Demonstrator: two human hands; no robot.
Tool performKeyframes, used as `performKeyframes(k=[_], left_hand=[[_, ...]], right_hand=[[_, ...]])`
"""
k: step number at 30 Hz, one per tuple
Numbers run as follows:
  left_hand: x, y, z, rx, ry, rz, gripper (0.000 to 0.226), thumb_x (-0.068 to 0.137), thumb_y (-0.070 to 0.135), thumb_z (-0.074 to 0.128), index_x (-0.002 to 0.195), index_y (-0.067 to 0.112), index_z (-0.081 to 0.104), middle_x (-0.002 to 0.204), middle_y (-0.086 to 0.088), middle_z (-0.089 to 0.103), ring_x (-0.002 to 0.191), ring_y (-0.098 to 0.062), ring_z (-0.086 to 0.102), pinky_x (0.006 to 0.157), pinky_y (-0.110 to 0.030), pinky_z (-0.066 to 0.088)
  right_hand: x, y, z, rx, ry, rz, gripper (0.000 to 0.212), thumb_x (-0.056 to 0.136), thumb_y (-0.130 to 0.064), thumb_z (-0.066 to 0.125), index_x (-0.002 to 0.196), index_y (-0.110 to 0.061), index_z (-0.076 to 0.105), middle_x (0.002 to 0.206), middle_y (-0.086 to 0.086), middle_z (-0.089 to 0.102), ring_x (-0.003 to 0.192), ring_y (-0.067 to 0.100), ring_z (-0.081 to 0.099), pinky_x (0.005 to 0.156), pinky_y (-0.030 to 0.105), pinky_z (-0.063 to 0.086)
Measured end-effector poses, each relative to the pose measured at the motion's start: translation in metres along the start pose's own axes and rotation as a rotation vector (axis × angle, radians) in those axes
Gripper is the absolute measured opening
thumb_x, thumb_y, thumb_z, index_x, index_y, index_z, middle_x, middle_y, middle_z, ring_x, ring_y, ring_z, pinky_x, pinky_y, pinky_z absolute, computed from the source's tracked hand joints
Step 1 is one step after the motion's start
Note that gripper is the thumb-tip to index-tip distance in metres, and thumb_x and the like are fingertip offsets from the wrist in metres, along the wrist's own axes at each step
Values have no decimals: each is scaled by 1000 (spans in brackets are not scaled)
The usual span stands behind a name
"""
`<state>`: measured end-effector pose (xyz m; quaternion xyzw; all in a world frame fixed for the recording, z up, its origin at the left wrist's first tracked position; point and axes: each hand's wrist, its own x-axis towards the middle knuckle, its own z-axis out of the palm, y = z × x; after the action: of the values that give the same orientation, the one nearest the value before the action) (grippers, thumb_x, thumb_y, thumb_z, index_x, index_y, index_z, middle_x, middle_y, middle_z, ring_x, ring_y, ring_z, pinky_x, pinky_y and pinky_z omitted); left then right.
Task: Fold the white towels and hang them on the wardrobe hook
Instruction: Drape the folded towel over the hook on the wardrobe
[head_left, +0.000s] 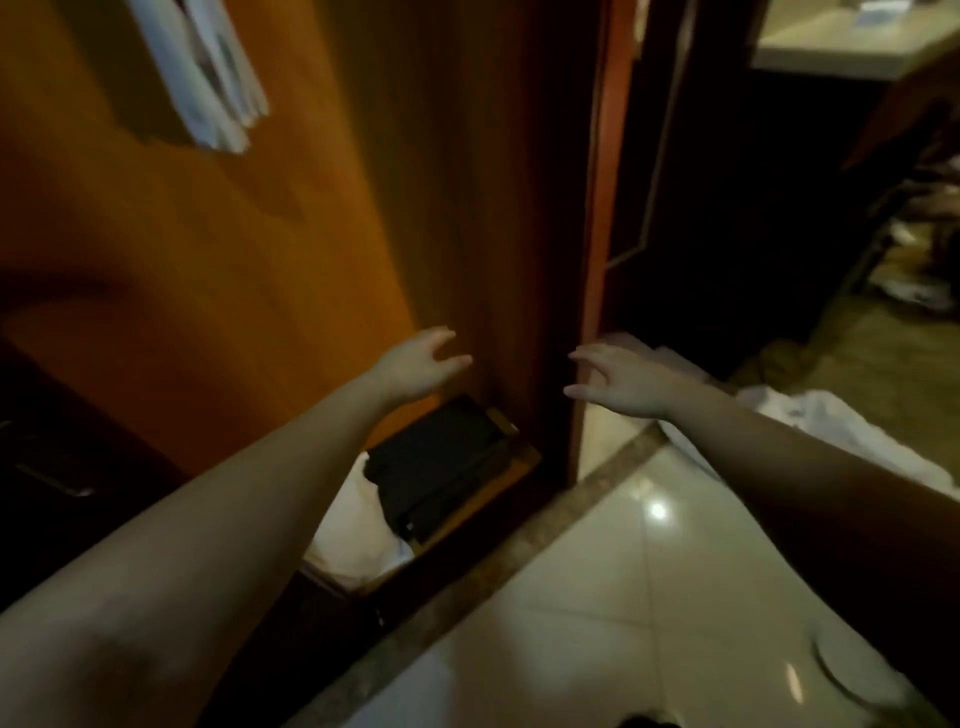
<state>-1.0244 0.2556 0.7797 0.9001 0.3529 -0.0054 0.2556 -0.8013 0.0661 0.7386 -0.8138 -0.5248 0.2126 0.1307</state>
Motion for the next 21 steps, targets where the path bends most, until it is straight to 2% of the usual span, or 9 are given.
performKeyframes(k=[5,9,16,21], left_hand=[[35,62,99,45,-201,38,63,101,51,47,155,21,31,164,0,23,150,-20,23,118,-36,24],[60,125,175,-1,-311,10,63,100,51,50,155,25,33,163,5,26,148,-19,27,115,-37,29],[107,238,294,17,-443,15,61,99,47,54,151,19,40,157,-4,37,142,-22,39,108,-32,34],[140,294,358,42,-554,24,60,99,44,55,151,16,42,157,-5,38,142,-23,39,110,-32,33]], right_hand=[[-54,111,43,72,-24,139,69,97,-49,59,153,-14,38,161,7,32,149,23,27,118,30,16],[-96,202,58,158,-36,251,68,94,-49,63,149,-14,44,157,6,40,144,24,36,119,36,26],[-158,350,72,254,-108,450,67,97,-51,57,152,-16,40,159,3,35,146,21,31,116,31,24],[-183,431,88,318,-131,612,67,96,-53,56,150,-15,42,157,5,39,144,22,35,116,36,28]])
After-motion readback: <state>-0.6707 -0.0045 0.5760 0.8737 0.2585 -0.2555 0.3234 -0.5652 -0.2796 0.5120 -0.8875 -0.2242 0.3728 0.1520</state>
